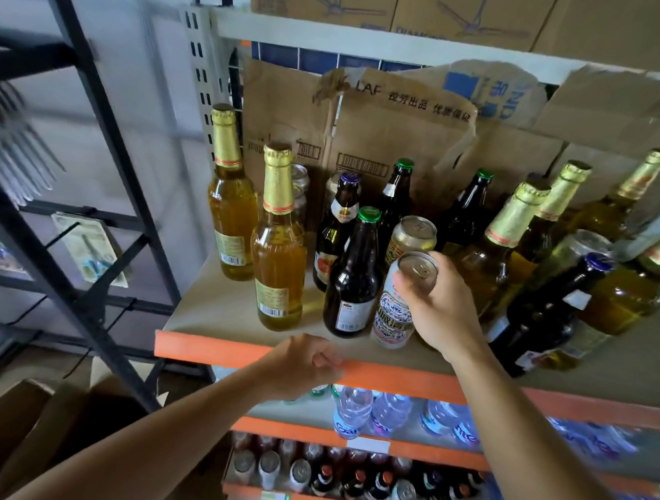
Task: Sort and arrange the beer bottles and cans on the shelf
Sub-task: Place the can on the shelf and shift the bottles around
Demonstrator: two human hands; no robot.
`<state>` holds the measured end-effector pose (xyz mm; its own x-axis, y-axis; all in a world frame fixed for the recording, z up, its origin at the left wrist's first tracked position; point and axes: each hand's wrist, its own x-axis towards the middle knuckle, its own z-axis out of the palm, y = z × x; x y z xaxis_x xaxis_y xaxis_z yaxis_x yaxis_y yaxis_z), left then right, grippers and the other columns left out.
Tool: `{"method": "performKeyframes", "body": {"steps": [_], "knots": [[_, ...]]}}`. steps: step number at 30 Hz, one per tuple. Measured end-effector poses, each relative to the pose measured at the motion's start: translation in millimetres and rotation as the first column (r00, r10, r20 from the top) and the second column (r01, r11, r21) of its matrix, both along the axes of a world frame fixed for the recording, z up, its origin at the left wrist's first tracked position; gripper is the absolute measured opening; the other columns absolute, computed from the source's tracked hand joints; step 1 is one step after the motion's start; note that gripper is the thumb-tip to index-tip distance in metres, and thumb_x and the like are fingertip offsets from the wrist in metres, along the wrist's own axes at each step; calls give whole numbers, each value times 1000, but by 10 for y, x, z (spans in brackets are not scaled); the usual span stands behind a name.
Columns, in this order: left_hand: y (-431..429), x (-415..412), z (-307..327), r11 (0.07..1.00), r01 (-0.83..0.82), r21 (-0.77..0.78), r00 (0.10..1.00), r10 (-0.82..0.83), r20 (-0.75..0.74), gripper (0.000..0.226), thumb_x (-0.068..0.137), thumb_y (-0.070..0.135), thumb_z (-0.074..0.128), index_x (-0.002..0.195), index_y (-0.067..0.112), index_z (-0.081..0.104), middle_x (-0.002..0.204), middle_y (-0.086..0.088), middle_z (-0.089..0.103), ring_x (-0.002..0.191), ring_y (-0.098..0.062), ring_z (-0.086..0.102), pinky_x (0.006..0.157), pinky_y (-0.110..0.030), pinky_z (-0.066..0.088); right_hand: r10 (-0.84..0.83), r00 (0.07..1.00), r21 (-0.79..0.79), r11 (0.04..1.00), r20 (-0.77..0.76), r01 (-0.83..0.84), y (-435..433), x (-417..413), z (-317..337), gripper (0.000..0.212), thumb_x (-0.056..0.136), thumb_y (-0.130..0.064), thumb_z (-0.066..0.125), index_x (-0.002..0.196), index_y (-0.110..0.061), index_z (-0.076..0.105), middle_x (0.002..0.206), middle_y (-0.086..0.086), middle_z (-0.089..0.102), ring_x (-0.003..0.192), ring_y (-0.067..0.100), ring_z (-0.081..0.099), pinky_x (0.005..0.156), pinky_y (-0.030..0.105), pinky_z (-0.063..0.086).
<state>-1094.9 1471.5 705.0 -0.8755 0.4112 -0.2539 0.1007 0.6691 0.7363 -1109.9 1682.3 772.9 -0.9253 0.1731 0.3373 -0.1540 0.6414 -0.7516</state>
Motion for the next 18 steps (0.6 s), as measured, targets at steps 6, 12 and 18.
{"method": "performKeyframes", "body": {"steps": [6,12,18], "knots": [[-223,28,26,999,-34,17,998,33,49,22,89,24,67,107,12,69,102,1,72,89,-6,66,82,-18,51,9,977,276,960,-214,51,29,-38,78,44,84,-10,71,125,-1,59,118,16,65,105,31,63,85,17,36],[-203,56,135,998,5,61,999,-8,44,9,91,16,61,95,17,68,88,8,70,68,10,62,61,-7,47,10,912,248,964,-410,101,-80,157,68,29,81,-4,68,109,1,63,107,14,67,96,31,66,85,28,47],[204,117,235,987,115,115,989,-124,75,9,78,36,63,85,31,66,91,5,74,83,-7,69,83,-36,56,30,938,85,996,-346,-1,108,425,77,11,84,-14,57,83,-10,67,61,-21,51,56,-1,54,54,16,47]]}}
